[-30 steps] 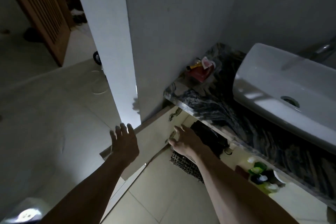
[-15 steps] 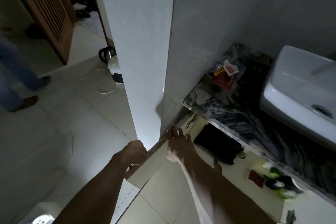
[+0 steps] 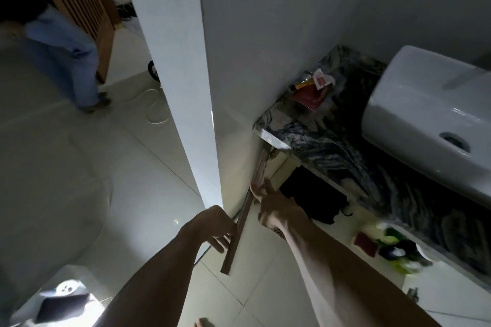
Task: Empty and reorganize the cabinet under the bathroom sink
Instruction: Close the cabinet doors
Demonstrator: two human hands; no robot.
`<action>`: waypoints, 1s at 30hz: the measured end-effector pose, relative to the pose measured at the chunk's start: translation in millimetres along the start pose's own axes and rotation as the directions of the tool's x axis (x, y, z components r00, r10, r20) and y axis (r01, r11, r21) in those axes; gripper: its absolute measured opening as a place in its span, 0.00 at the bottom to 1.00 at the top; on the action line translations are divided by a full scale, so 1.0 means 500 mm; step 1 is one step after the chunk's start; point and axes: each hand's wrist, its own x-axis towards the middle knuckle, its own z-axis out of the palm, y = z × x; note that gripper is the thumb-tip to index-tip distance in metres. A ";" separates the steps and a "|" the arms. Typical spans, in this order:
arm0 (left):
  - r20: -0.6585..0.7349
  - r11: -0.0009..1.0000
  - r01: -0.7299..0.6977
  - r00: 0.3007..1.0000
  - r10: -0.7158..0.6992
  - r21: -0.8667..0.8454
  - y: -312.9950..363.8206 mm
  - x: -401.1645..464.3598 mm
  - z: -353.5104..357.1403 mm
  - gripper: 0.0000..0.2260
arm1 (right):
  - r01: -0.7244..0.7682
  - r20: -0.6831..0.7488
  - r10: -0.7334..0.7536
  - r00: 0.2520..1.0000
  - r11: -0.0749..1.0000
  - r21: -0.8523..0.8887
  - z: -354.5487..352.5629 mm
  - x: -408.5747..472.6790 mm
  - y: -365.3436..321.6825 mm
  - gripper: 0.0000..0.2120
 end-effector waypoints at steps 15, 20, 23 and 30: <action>0.010 0.842 -0.074 0.995 0.094 -0.534 0.161 0.092 0.314 0.11 | -0.053 -0.100 0.091 0.991 0.943 0.329 0.142 -0.197 0.326 0.19; -0.076 0.806 -0.108 0.994 0.078 -0.582 0.243 0.123 0.379 0.08 | -0.171 -0.330 0.379 0.865 0.840 0.516 0.183 -0.178 0.420 0.22; -0.097 0.781 -0.110 0.993 0.064 -0.615 0.291 0.134 0.416 0.06 | -0.206 -0.323 0.560 0.763 0.684 0.700 0.189 -0.162 0.461 0.27; -0.031 0.794 -0.113 0.992 0.118 -0.597 0.350 0.150 0.437 0.16 | -0.226 -0.266 0.670 0.693 0.553 0.802 0.203 -0.095 0.503 0.51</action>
